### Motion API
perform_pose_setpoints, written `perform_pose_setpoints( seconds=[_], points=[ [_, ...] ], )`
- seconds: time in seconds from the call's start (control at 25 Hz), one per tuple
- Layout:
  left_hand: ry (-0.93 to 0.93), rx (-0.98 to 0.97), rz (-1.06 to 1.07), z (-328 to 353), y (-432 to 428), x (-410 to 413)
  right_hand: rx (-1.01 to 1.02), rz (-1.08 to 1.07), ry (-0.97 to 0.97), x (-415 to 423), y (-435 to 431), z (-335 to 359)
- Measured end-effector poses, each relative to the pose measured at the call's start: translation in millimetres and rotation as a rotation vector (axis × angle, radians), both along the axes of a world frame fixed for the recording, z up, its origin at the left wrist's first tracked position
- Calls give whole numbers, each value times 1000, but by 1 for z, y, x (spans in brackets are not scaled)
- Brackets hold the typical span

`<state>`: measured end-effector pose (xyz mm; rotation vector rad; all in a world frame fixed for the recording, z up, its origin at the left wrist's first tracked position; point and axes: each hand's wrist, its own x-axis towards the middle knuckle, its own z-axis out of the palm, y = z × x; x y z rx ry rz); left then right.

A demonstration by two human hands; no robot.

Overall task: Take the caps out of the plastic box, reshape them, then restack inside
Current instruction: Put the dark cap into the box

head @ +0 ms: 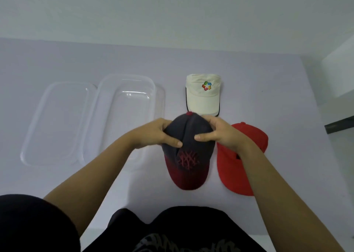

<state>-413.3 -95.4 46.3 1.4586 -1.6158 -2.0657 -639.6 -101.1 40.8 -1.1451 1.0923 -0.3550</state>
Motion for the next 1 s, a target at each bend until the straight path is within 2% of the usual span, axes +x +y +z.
perform_pose_setpoints(
  seconds=[0.32,0.44,0.6,0.72,0.8,0.88,1.0],
  points=[
    [5,-253,86,90,-29,96,-449,-139,-21,107,-15,74],
    [-56,-239,72,93,-39,141,-451,-182,-43,155,-18,65],
    [-224,-91,82,37,-44,177,-293,-168,16,198,-21,11],
    [-297,35,54,-7,-38,186,-168,-176,138,214,-14,-31],
    [-288,62,63,-26,-38,188,-185,-195,281,222,-14,-47],
    [-311,24,106,-36,-39,186,-252,-182,464,229,-17,-53],
    [-507,-136,89,-48,-35,180,-347,-102,692,237,-21,-58]
  ],
)
